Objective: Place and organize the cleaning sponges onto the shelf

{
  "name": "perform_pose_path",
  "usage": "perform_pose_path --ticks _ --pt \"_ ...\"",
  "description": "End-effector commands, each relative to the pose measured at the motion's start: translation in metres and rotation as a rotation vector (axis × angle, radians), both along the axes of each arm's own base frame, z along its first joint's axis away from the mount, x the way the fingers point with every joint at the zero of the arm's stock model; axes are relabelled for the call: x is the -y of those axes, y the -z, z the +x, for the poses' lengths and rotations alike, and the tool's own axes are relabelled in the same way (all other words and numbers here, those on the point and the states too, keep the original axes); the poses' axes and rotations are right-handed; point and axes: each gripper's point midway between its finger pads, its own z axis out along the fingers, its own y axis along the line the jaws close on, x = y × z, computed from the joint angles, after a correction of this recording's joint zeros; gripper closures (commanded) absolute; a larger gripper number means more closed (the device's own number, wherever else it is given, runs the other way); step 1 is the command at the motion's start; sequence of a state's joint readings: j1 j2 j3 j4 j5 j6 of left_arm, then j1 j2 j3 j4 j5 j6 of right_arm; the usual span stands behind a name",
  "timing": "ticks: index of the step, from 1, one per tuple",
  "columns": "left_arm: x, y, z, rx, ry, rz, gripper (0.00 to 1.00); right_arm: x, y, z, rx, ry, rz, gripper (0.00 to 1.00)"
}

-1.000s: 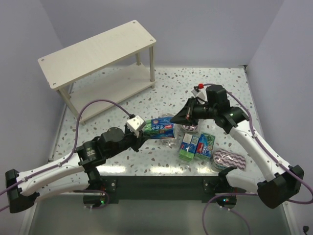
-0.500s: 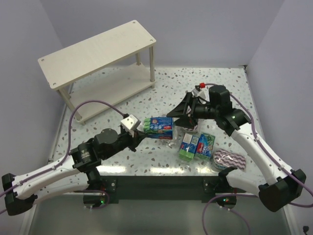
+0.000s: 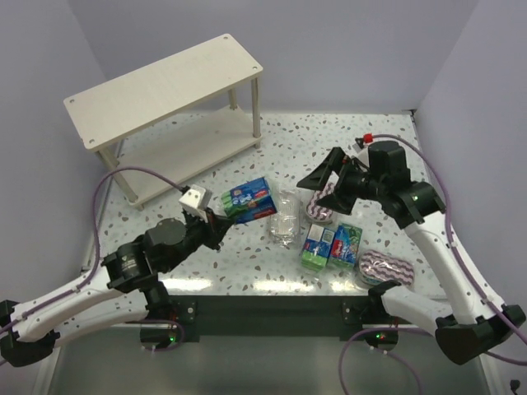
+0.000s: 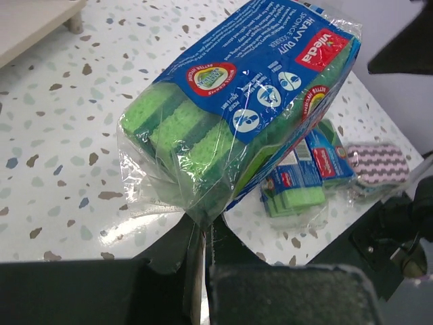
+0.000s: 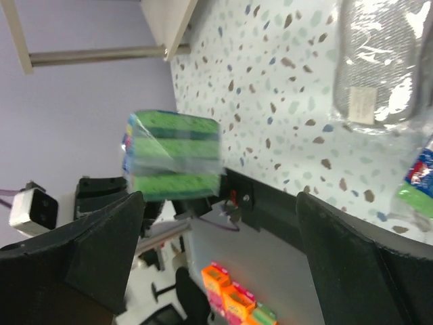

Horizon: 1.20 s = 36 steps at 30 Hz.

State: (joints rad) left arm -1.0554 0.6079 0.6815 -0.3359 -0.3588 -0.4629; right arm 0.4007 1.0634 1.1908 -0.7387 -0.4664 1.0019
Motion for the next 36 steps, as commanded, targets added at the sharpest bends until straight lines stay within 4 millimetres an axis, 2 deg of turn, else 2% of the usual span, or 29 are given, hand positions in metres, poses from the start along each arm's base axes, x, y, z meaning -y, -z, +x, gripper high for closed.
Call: perform_pose_path --ticks 1,5,7,8,10,11,12,15,16,17,18,19,20,21,22,23,25,26,28,29,30,32,33,36 --pt "-0.023 -0.058 0.013 -0.01 -0.199 -0.2 1.0 0.035 -0.013 -0.005 0.103 0.097 -0.143 0.02" --pt "-0.02 -0.101 0.025 -0.013 -0.273 -0.301 1.0 0.043 -0.007 -0.013 0.126 0.102 -0.174 0.02" --pt "-0.014 -0.135 0.032 0.018 -0.283 -0.361 1.0 0.046 0.0 -0.019 0.118 0.093 -0.187 0.02" --pt "-0.019 -0.146 0.038 0.036 -0.321 -0.378 1.0 0.047 0.003 -0.02 0.124 0.083 -0.196 0.02" --pt "-0.023 -0.18 0.047 0.067 -0.368 -0.454 1.0 0.048 0.007 -0.026 0.123 0.07 -0.196 0.02" --pt "-0.035 -0.191 0.056 0.087 -0.429 -0.478 1.0 0.049 0.009 -0.028 0.128 0.064 -0.201 0.02" --pt "-0.039 -0.21 0.062 0.107 -0.459 -0.505 1.0 0.049 0.012 -0.029 0.124 0.06 -0.207 0.02" --pt "-0.061 -0.239 0.084 0.134 -0.571 -0.545 1.0 0.051 0.015 -0.036 0.134 0.044 -0.21 0.02" --pt "-0.062 -0.246 0.09 0.132 -0.571 -0.56 1.0 0.051 0.016 -0.037 0.137 0.04 -0.206 0.02" --pt "-0.067 -0.246 0.107 0.136 -0.612 -0.547 1.0 0.051 0.018 -0.04 0.141 0.032 -0.208 0.02" --pt "-0.071 -0.264 0.111 0.149 -0.608 -0.58 1.0 0.051 0.02 -0.041 0.141 0.027 -0.206 0.02" --pt "-0.064 -0.266 0.116 0.124 -0.561 -0.58 1.0 0.049 0.02 -0.043 0.143 0.017 -0.195 0.02" --pt "-0.078 -0.267 0.132 0.128 -0.6 -0.578 1.0 0.049 0.019 -0.045 0.155 0.008 -0.191 0.02" --pt "-0.08 -0.274 0.145 0.12 -0.6 -0.586 1.0 0.049 0.021 -0.047 0.151 0.0 -0.19 0.02" --pt "-0.076 -0.276 0.15 0.091 -0.546 -0.601 1.0 0.048 0.021 -0.049 0.153 -0.007 -0.185 0.02" --pt "-0.101 -0.278 0.164 0.105 -0.605 -0.611 1.0 0.049 0.022 -0.05 0.157 -0.014 -0.188 0.02" --pt "-0.108 -0.283 0.175 0.082 -0.586 -0.657 1.0 0.05 0.021 -0.056 0.169 -0.024 -0.188 0.02" --pt "-0.131 -0.282 0.184 0.086 -0.643 -0.67 1.0 0.051 0.022 -0.057 0.17 -0.024 -0.19 0.02" --pt "-0.14 -0.272 0.196 0.017 -0.643 -0.727 1.0 0.054 0.022 -0.062 0.179 -0.027 -0.193 0.02" --pt "-0.165 -0.269 0.202 0.022 -0.697 -0.753 1.0 0.053 0.023 -0.064 0.18 -0.036 -0.188 0.02" --pt "-0.17 -0.261 0.207 0.004 -0.691 -0.777 1.0 0.054 0.023 -0.066 0.186 -0.038 -0.19 0.02" --pt "-0.186 -0.262 0.205 -0.002 -0.69 -0.853 1.0 0.055 0.026 -0.069 0.186 -0.047 -0.199 0.02" --pt "-0.189 -0.255 0.207 -0.013 -0.697 -0.871 1.0 0.056 0.026 -0.07 0.188 -0.052 -0.201 0.02" --pt "-0.199 -0.253 0.201 -0.011 -0.737 -0.951 1.0 0.057 0.027 -0.073 0.196 -0.06 -0.207 0.02"
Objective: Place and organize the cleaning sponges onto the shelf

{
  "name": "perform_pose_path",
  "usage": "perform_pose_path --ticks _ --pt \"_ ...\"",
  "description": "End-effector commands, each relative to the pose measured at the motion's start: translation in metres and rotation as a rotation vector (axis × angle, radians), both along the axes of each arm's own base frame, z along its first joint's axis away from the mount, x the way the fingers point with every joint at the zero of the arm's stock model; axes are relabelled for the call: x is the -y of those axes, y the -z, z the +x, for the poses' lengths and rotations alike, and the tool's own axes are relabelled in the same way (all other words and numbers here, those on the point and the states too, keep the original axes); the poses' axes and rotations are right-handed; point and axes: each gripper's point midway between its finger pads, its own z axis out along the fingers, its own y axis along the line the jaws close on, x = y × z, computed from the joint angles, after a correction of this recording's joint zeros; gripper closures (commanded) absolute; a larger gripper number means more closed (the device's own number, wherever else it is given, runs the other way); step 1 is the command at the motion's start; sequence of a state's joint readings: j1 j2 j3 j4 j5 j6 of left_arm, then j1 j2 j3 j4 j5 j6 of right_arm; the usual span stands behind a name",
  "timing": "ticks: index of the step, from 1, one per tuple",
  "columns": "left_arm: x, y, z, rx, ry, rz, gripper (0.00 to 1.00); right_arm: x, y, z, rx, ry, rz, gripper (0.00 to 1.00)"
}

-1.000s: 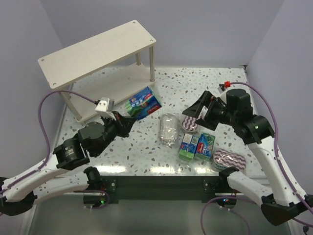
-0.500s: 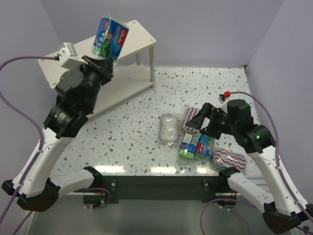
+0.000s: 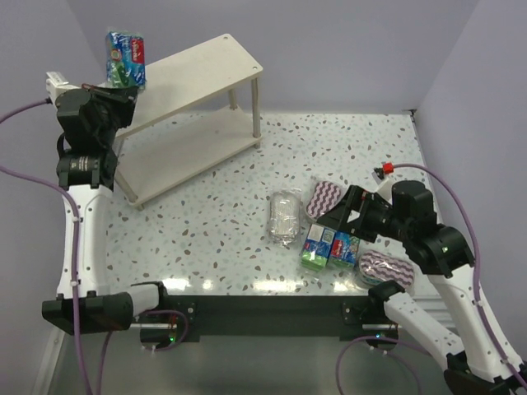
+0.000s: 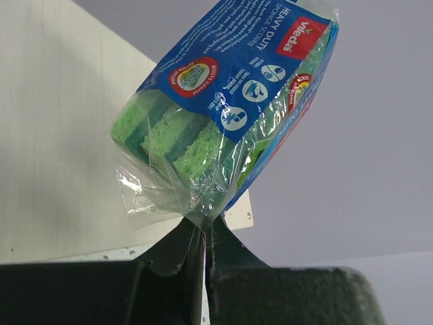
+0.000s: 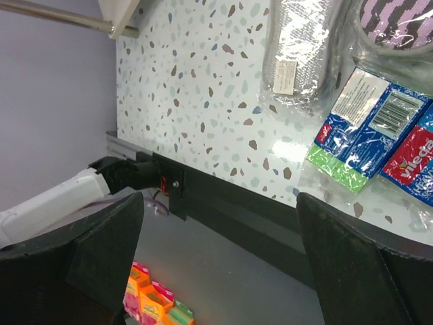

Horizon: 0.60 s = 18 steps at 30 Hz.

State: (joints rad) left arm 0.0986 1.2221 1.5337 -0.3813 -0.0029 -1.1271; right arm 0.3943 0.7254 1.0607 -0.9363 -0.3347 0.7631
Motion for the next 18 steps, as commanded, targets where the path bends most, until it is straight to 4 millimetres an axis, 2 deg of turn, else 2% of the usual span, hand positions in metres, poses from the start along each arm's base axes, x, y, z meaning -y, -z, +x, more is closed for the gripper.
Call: perform_pose_path --ticks 1,2,7,8,11,18 --pt "0.013 -0.038 -0.022 0.15 0.065 -0.164 1.0 0.0 0.006 -0.008 -0.006 -0.048 -0.018 0.02" --pt "0.009 -0.03 -0.026 0.144 0.047 -0.194 1.0 -0.001 0.008 -0.008 -0.011 -0.054 -0.017 0.02" --pt "-0.012 -0.017 -0.044 0.158 -0.078 -0.327 1.0 -0.002 0.012 -0.011 -0.012 -0.068 -0.016 0.02" --pt "-0.022 -0.016 -0.048 0.162 -0.131 -0.339 1.0 -0.002 0.012 -0.012 -0.008 -0.072 -0.018 0.02" --pt "-0.034 -0.015 -0.058 0.176 -0.187 -0.372 1.0 0.0 0.013 -0.014 -0.004 -0.076 -0.026 0.02" --pt "-0.044 0.01 -0.042 0.09 -0.137 -0.47 1.0 0.002 0.012 -0.016 0.002 -0.089 -0.047 0.02"
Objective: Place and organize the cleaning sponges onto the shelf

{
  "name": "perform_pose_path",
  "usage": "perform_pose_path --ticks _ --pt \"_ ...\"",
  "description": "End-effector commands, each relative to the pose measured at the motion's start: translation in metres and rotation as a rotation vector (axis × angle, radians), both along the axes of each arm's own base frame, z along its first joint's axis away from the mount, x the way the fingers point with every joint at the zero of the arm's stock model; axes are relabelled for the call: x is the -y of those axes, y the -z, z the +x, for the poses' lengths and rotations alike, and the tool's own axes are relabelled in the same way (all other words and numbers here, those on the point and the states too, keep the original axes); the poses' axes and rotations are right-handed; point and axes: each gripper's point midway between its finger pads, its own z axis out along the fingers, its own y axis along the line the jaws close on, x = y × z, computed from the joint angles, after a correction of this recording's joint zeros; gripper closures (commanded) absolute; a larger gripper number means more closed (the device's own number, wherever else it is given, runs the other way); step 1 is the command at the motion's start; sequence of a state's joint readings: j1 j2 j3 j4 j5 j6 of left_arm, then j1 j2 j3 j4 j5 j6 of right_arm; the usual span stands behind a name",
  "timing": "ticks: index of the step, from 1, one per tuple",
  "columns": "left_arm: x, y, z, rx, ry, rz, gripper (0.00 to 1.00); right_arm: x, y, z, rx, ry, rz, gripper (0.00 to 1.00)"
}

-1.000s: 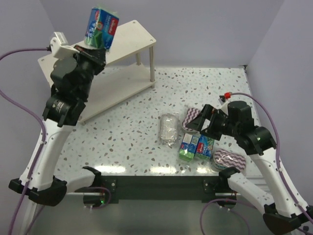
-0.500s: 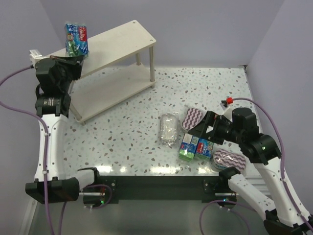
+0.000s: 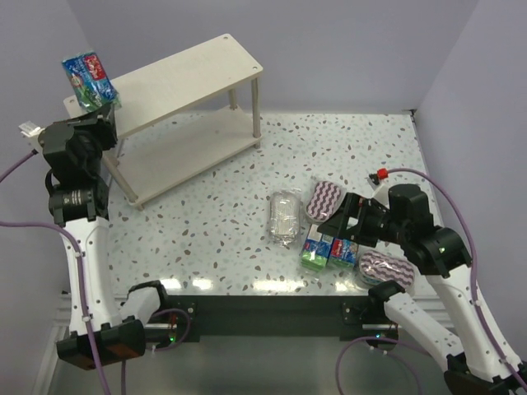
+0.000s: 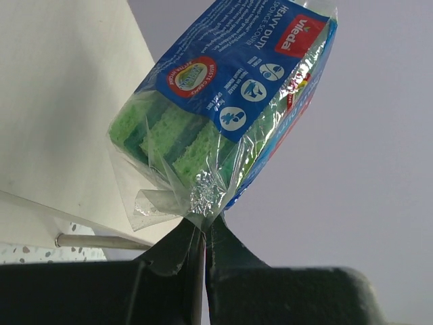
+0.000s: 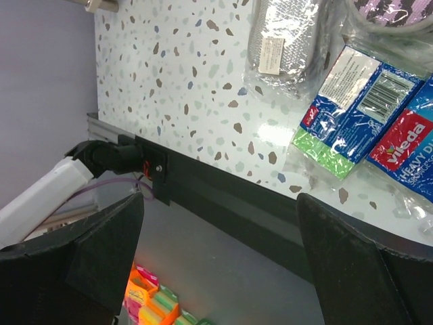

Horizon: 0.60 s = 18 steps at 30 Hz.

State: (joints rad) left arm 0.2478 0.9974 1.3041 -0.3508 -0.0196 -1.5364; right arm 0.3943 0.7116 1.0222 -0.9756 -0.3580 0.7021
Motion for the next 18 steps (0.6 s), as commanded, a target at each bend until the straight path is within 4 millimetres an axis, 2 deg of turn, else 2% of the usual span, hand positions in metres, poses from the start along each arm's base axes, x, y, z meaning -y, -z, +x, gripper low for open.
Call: perform_pose_path --ticks 1,4,8,18 --pt "-0.004 0.008 0.01 0.004 0.052 -0.076 1.0 0.0 -0.007 -0.005 0.031 -0.035 0.0 0.02" --pt "-0.012 0.017 0.008 -0.007 0.049 -0.098 1.0 0.0 -0.005 -0.006 0.026 -0.035 0.0 0.02" --pt "-0.011 0.031 0.009 -0.028 0.074 -0.146 1.0 -0.001 -0.005 -0.007 0.026 -0.038 0.01 0.02" --pt "-0.013 0.03 0.004 -0.02 0.052 -0.17 1.0 -0.001 -0.006 -0.008 0.024 -0.039 0.012 0.02"
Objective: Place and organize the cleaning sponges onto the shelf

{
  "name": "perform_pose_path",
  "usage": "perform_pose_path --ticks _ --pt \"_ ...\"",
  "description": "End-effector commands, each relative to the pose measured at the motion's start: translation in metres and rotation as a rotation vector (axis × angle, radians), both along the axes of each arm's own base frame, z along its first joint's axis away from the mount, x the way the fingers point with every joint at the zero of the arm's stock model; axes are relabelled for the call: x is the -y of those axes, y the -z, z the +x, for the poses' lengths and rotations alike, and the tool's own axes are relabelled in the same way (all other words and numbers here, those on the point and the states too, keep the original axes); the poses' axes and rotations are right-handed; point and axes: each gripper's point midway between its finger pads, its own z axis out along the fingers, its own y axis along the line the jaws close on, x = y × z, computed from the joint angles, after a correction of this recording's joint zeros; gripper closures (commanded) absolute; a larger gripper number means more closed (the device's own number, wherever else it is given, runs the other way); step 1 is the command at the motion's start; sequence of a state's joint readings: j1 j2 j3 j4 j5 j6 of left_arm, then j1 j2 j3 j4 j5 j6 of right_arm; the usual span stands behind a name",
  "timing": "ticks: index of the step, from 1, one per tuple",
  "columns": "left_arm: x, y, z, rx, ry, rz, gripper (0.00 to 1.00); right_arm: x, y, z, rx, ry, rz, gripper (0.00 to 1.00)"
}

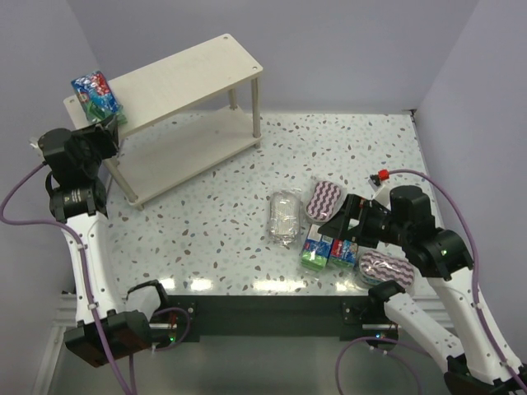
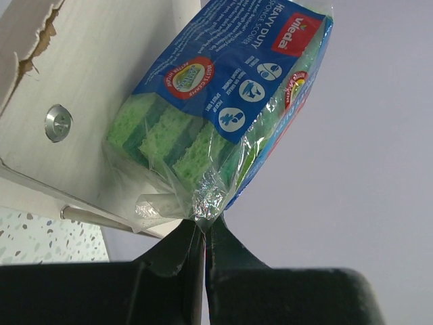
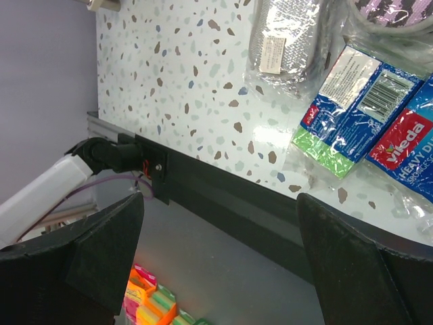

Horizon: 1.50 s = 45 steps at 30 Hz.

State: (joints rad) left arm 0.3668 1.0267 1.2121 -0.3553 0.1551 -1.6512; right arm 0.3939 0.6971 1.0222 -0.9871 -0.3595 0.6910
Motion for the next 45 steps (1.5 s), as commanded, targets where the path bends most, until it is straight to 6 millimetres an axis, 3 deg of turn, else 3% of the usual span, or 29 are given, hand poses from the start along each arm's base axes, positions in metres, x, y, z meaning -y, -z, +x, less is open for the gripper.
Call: perform_pose_path --ticks 1,8,14,21,25,29,32,36,40,45 --pt "0.001 -0.018 -0.007 0.067 -0.003 -0.002 1.0 -0.003 -0.005 -0.004 0.015 -0.031 0.015 0.02" --pt "-0.004 -0.023 -0.015 0.033 -0.038 0.048 1.0 -0.004 -0.002 -0.003 0.007 -0.037 0.014 0.02" --pt "-0.005 -0.02 -0.014 0.022 -0.039 0.062 0.79 -0.005 -0.004 -0.001 0.011 -0.037 0.016 0.02" --pt "-0.001 -0.04 -0.02 0.081 -0.032 0.109 0.45 -0.005 -0.003 0.0 0.01 -0.034 0.016 0.02" --pt "0.002 -0.057 -0.024 0.136 -0.023 0.135 0.36 -0.006 -0.001 0.001 0.006 -0.035 0.016 0.02" --pt "0.009 -0.079 -0.03 0.209 -0.007 0.175 0.33 -0.005 0.0 0.003 0.007 -0.03 0.011 0.02" --pt "0.024 -0.096 -0.036 0.264 0.045 0.208 0.32 -0.003 0.0 0.004 0.01 -0.021 0.002 0.02" --pt "0.046 -0.11 -0.059 0.326 0.095 0.265 0.28 -0.001 0.003 0.005 0.005 -0.006 -0.016 0.02" --pt "0.065 -0.103 -0.082 0.355 0.135 0.31 0.22 0.003 0.01 0.009 -0.006 0.014 -0.041 0.02" --pt "0.119 -0.09 -0.121 0.457 0.36 0.48 0.22 0.017 0.03 0.019 -0.017 0.078 -0.129 0.02"
